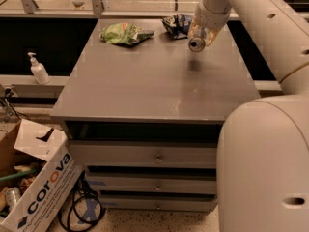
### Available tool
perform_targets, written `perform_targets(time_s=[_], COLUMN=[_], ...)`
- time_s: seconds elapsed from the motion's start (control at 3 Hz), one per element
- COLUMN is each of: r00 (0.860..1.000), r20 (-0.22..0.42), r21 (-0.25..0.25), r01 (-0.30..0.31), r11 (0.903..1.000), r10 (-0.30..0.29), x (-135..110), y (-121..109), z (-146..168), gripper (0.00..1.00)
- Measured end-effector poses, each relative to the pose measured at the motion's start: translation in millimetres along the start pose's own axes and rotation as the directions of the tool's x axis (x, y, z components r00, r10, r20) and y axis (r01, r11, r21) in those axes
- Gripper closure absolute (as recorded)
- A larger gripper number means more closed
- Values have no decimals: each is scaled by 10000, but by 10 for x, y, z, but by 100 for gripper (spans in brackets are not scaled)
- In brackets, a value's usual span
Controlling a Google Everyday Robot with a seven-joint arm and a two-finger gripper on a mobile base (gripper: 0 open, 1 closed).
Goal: Pick redbull can
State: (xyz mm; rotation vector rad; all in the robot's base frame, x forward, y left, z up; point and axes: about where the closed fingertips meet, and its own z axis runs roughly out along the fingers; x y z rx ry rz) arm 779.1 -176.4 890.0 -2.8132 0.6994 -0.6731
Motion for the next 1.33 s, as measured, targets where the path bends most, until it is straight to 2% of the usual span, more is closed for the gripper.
perform_targets(time_s=[0.33,0.67,1.0,1.33], r00=[9759,9208,8564,8549], r20=[1897,3581,5013,5055], r21=[910,1851,2882,3246], r01=[-1266,-2324,-3003,-3139], r11=[9878,9549,9093,8923], r10=[1076,1547,1239,1168], x=[-293,-563,-816,-799], y=[159,119,-126,-258], z=[-430,-745,-1030,-1030], gripper=[100,100,100,100])
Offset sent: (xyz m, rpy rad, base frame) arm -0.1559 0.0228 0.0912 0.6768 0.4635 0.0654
